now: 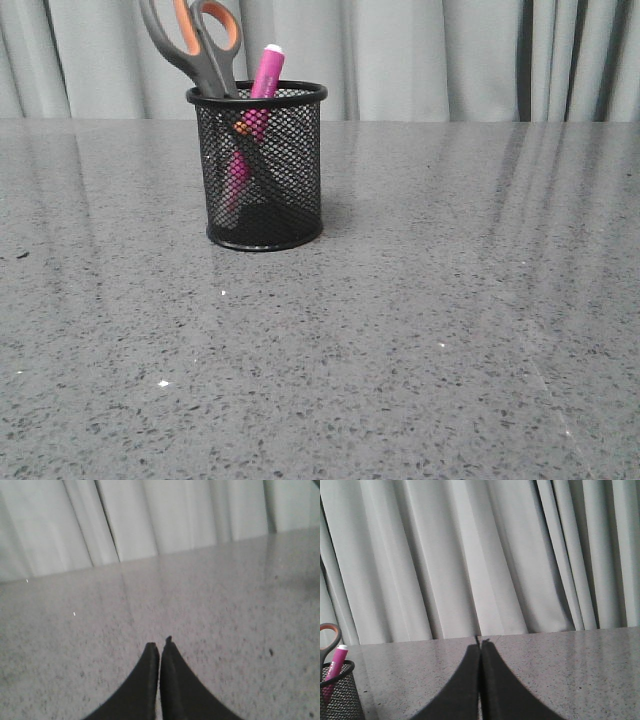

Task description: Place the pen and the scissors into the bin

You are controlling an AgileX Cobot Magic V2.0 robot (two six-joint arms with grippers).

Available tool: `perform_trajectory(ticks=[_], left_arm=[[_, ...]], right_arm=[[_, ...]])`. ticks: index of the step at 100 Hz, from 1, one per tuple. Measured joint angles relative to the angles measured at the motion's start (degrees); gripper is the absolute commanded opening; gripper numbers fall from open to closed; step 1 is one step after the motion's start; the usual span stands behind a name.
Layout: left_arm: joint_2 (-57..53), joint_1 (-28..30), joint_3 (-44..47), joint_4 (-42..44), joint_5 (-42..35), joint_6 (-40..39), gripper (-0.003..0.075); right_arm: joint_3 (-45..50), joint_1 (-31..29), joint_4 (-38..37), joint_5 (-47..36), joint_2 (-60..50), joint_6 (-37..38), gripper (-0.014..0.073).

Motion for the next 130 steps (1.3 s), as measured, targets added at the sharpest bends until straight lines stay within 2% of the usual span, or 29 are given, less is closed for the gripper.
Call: perform_trajectory(ticks=[110,122,130], left_arm=[[-0.34,0.1,0.0,-1.93,0.38,-0.2,-0.0022],[-0.34,0.1,0.0,-1.93,0.38,-0.25,-0.0022],[-0.34,0.1,0.0,-1.93,0.38,-0.25,-0.0021]], right_arm=[[0.0,0.0,0.0,0.28,0.0,0.0,-0.0076],[0.0,0.0,0.0,1.79,-0.28,0.0,-0.0076],[0.0,0.0,0.38,6.05,-2.27,0.0,-0.0076]])
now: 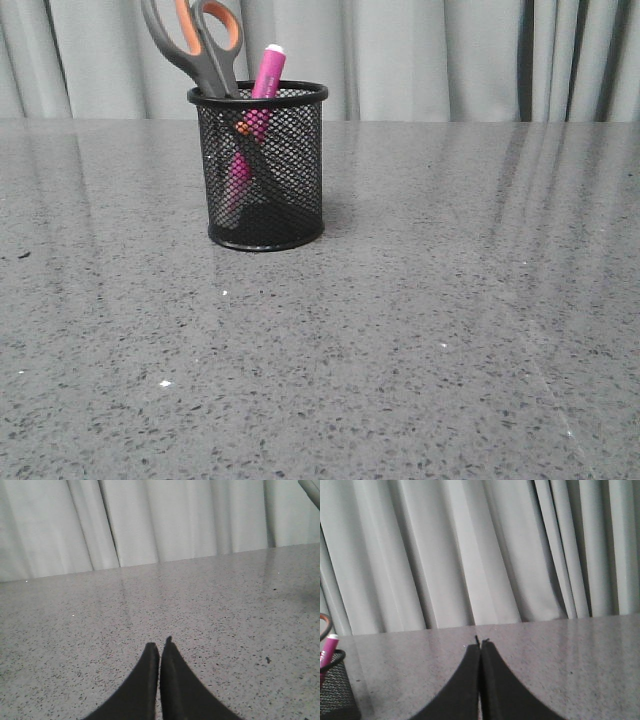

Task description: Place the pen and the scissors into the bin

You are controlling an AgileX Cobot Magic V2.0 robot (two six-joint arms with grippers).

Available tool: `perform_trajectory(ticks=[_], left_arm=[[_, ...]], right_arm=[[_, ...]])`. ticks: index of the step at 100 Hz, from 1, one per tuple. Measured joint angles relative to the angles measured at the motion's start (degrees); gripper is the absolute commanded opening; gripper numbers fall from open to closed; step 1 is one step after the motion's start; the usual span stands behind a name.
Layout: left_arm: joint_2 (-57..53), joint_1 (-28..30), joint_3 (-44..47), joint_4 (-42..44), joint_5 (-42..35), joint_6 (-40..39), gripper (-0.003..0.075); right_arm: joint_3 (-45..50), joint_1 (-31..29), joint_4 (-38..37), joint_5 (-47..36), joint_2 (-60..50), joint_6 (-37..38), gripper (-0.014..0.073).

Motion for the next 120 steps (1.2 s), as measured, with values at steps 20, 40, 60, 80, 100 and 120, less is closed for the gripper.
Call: perform_trajectory(ticks=[20,40,60,80,100,120], left_arm=[[0.0,0.0,0.0,0.0,0.0,0.0,-0.0022],[0.0,0.0,0.0,-0.09,0.0,0.0,-0.0021],[0.0,0.0,0.0,-0.09,0.0,0.0,-0.0021],[0.0,0.0,0.0,-0.09,0.0,0.0,-0.0021],[0.0,0.0,0.0,-0.09,0.08,0.0,-0.0021],[0.0,0.0,0.0,-0.09,0.08,0.0,-0.0021]], right_arm=[[0.0,0.0,8.74,17.02,-4.55,-9.45,-0.0076],[0.0,0.0,11.25,21.17,-7.58,-19.73,-0.0076],[0.0,0.0,11.54,24.69,-12.04,-21.56,-0.0076],[0.0,-2.73,11.68,34.14,-17.21,-22.35,-0.0076],[0.0,-3.88,11.57,37.98,-18.09,-22.49,-0.0076],[0.0,-4.01,11.0,38.96,-18.19,-22.53,-0.0076]])
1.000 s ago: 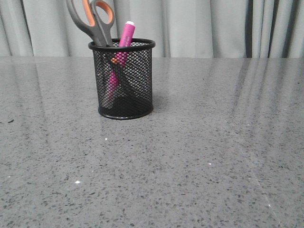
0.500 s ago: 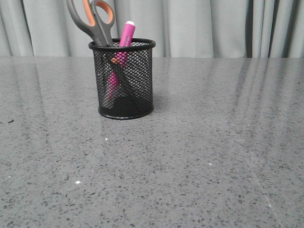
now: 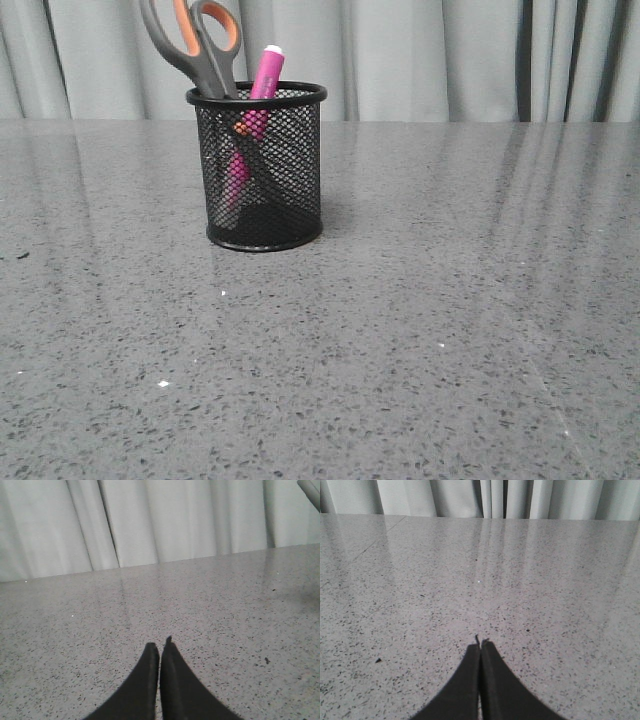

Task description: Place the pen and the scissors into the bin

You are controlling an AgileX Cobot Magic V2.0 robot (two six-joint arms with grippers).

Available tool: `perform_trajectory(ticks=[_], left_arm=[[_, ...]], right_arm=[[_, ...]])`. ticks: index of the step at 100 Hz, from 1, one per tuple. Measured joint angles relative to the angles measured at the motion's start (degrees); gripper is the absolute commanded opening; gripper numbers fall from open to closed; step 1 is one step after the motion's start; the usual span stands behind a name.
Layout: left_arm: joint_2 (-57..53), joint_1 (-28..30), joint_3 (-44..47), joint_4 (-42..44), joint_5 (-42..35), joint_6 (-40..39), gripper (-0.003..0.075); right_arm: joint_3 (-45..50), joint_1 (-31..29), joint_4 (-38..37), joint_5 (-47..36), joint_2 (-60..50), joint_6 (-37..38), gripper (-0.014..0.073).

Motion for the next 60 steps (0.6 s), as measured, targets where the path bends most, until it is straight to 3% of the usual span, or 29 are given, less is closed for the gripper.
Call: perform_trajectory(ticks=[60], left_arm=[[0.0,0.0,0.0,0.0,0.0,0.0,-0.0021]], right_arm=[[0.0,0.0,-0.12,-0.68,0.0,-0.13,-0.0076]])
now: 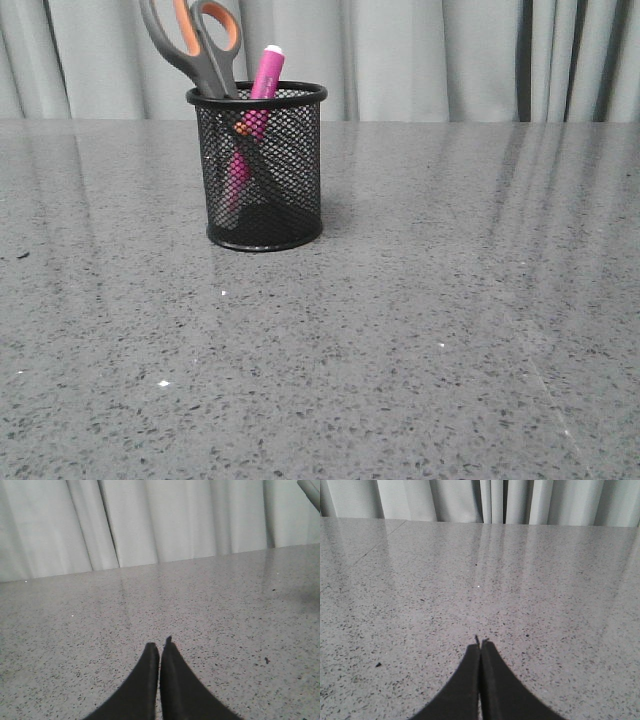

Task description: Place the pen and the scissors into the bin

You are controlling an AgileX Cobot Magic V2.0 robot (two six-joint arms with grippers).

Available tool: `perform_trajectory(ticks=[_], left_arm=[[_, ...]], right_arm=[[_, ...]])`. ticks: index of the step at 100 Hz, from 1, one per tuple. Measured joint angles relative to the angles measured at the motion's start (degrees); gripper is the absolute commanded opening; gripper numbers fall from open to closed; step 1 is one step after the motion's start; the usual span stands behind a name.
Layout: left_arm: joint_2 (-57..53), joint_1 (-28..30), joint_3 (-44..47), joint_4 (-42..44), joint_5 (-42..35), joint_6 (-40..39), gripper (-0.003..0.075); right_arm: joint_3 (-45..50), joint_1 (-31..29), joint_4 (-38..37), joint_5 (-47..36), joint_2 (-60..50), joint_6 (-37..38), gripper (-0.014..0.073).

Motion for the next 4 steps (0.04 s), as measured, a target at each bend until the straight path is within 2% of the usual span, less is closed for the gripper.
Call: perform_trajectory(ticks=[4], left_arm=[[0.0,0.0,0.0,0.0,0.0,0.0,-0.0021]], right_arm=[[0.0,0.0,-0.01,0.0,0.0,0.0,-0.0076]])
